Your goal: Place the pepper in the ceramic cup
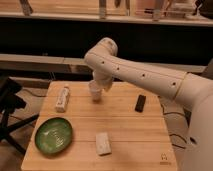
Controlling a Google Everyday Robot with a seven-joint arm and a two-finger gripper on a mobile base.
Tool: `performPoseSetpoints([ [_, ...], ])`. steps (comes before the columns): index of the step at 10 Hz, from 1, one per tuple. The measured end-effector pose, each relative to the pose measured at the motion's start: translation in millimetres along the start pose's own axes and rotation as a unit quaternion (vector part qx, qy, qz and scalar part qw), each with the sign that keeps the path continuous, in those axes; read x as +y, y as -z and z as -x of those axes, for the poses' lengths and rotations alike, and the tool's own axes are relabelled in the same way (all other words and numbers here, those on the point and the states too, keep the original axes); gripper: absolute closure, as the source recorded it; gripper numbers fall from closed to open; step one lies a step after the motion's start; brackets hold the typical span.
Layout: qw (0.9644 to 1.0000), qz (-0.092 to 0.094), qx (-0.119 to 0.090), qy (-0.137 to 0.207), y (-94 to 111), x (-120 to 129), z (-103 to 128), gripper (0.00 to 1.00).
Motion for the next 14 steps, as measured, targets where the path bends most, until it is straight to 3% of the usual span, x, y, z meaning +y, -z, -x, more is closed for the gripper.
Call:
performPoseSetpoints([
  [14, 0.9999, -0.007, -0.006, 0.011, 2, -16, 2, 0.99],
])
